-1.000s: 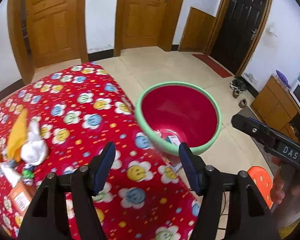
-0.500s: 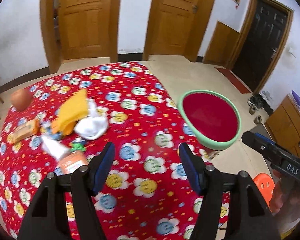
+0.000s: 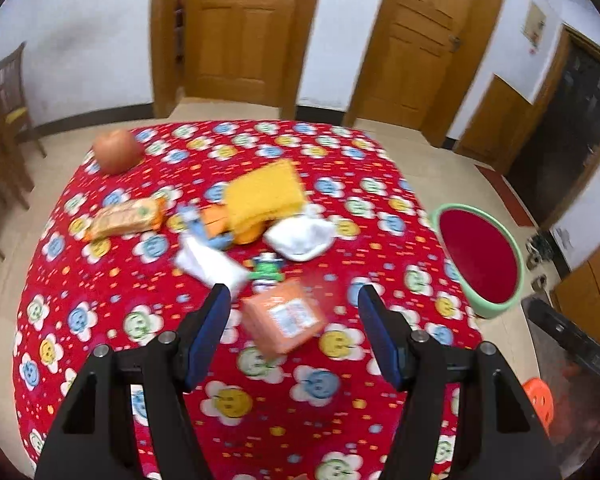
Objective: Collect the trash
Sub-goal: 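Grasp the clear plastic bag with the left tool while the right tool grasps the orange box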
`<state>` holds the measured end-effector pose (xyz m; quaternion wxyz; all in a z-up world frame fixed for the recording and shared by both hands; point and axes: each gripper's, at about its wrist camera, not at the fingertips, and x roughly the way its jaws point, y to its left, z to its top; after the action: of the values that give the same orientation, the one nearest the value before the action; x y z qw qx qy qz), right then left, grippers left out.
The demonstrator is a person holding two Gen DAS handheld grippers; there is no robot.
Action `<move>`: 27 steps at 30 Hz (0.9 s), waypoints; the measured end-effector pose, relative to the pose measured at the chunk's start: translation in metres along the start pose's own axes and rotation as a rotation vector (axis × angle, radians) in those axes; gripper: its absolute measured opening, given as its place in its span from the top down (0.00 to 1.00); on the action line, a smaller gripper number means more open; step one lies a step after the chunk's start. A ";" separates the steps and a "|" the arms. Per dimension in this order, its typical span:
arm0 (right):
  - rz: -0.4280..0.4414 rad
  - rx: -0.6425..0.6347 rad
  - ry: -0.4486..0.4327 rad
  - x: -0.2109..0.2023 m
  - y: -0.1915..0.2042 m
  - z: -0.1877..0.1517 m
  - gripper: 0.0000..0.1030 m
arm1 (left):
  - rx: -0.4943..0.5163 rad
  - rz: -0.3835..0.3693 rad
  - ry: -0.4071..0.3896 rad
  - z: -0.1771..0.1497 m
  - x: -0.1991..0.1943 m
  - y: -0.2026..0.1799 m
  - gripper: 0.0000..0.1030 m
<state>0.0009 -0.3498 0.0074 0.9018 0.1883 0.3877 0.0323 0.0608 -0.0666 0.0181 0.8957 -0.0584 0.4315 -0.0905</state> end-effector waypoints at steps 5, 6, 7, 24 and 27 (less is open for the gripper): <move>0.006 -0.011 0.013 0.006 0.005 -0.004 0.17 | -0.061 0.057 0.021 0.002 0.017 0.032 0.36; 0.004 -0.014 0.016 0.008 0.006 -0.005 0.17 | -0.075 0.069 0.026 0.003 0.021 0.038 0.36; 0.004 -0.016 0.020 0.010 0.007 -0.006 0.17 | -0.084 0.076 0.030 0.004 0.025 0.042 0.36; -0.028 -0.008 0.074 0.038 0.004 -0.013 0.16 | -0.228 0.047 0.173 0.016 0.108 0.071 0.36; -0.028 -0.009 0.083 0.042 0.005 -0.013 0.16 | -0.199 0.064 0.156 0.015 0.109 0.068 0.42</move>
<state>0.0213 -0.3329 -0.0279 0.8862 0.1773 0.4270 0.0291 0.1462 -0.0230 -0.0680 0.8515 -0.1259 0.5084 -0.0231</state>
